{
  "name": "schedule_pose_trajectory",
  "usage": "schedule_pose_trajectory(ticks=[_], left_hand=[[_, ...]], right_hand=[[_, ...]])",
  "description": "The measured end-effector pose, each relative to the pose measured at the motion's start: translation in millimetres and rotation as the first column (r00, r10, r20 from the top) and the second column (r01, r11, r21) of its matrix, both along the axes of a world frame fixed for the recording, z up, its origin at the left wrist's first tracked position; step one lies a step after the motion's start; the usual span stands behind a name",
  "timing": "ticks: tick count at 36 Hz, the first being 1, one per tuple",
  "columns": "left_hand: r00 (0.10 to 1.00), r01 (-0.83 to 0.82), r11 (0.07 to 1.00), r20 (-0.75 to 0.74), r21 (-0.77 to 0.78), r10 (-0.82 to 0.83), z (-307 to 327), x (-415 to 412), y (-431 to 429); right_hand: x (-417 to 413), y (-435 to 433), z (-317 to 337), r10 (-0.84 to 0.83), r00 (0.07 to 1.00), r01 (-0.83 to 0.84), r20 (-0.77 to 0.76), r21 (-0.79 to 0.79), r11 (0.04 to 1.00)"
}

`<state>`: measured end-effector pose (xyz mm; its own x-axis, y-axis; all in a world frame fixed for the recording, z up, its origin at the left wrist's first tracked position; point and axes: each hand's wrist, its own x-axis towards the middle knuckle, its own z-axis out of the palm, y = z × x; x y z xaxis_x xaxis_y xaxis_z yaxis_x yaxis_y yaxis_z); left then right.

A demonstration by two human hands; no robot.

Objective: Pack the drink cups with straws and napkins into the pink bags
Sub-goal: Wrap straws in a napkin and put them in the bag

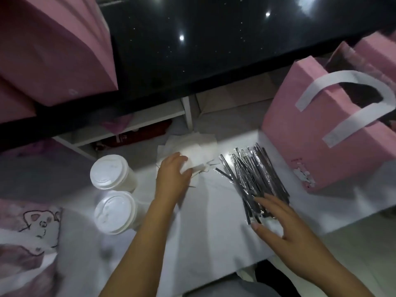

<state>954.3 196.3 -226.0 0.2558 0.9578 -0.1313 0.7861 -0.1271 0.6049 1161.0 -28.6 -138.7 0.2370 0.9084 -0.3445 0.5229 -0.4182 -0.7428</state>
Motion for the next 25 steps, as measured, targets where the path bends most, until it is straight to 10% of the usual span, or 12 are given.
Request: schedule_pose_trajectory(ticks=[13,25], left_hand=[[0.931,-0.272,0.960,0.237,-0.061,0.279,51,2,-32],[0.646,0.083,0.875,0.694,-0.478,0.318,135,8,-110]], right_hand=[[31,64,16,0.347,0.938,-0.347,0.000,0.014,0.938],[43,97,24,0.421,0.778,-0.393,-0.466,0.162,0.905]])
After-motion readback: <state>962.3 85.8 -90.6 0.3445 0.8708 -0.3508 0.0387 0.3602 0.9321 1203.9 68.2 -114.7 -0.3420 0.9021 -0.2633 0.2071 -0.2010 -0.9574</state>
